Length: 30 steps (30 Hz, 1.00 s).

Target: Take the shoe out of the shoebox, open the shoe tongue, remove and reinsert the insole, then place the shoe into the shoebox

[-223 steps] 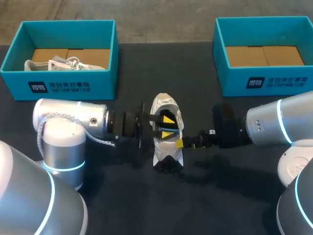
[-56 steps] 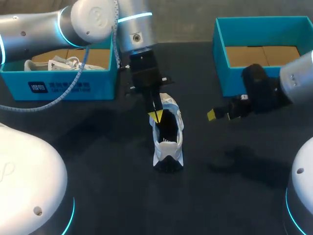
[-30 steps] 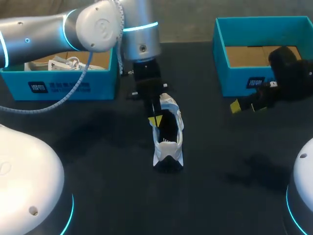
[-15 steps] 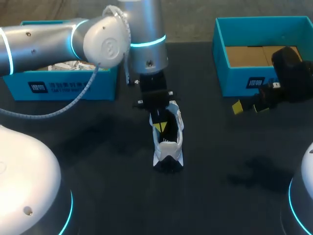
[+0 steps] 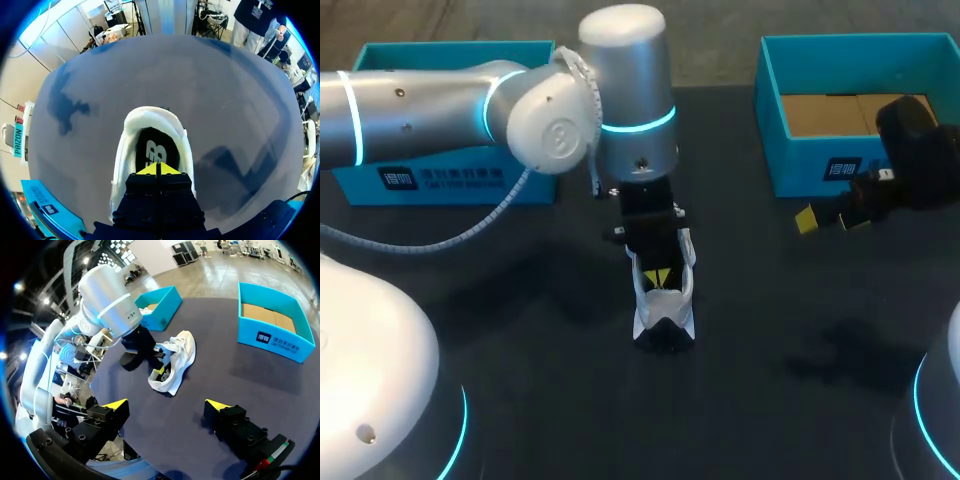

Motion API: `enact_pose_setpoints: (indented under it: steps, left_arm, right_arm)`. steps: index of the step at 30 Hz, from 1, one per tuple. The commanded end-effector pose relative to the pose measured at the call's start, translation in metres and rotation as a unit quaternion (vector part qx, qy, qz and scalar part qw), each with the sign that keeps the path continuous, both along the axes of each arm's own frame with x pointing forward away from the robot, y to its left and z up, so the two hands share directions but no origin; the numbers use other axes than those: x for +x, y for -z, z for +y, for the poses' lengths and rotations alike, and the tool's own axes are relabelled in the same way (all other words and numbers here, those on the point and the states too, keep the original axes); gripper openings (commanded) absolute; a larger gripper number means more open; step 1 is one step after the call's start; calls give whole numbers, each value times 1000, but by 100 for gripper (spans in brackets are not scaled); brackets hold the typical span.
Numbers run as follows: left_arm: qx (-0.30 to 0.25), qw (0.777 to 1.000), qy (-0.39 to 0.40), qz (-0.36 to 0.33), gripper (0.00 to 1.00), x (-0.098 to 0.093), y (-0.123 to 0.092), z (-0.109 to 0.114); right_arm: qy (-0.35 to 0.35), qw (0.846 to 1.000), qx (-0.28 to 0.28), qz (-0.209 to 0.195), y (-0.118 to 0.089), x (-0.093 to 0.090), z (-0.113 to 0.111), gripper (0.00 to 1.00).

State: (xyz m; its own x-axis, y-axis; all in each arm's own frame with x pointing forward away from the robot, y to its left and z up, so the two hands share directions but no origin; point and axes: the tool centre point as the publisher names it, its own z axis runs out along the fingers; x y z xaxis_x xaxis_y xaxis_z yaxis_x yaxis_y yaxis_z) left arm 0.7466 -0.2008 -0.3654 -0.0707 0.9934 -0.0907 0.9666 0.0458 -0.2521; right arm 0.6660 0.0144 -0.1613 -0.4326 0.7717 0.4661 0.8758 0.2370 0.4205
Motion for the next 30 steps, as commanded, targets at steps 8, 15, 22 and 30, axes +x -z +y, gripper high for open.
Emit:
enact_pose_setpoints:
  steps: [8, 15, 22, 30]
  left_arm:
    - [13, 1000, 6, -9, 0, -1, 29, -17]
    - [18, 1000, 10, -14, 0, -5, 39, -19]
    - [24, 1000, 5, -19, 0, -7, 50, -17]
    - [1, 999, 2, -48, 0, -9, 29, -16]
  right_arm:
    - [1, 1000, -1, 0, 1, 0, 1, 100]
    - [1, 1000, -1, 0, 1, 0, 1, 100]
    - [1, 1000, -1, 0, 1, 0, 1, 100]
    - [1, 1000, -1, 0, 1, 0, 1, 100]
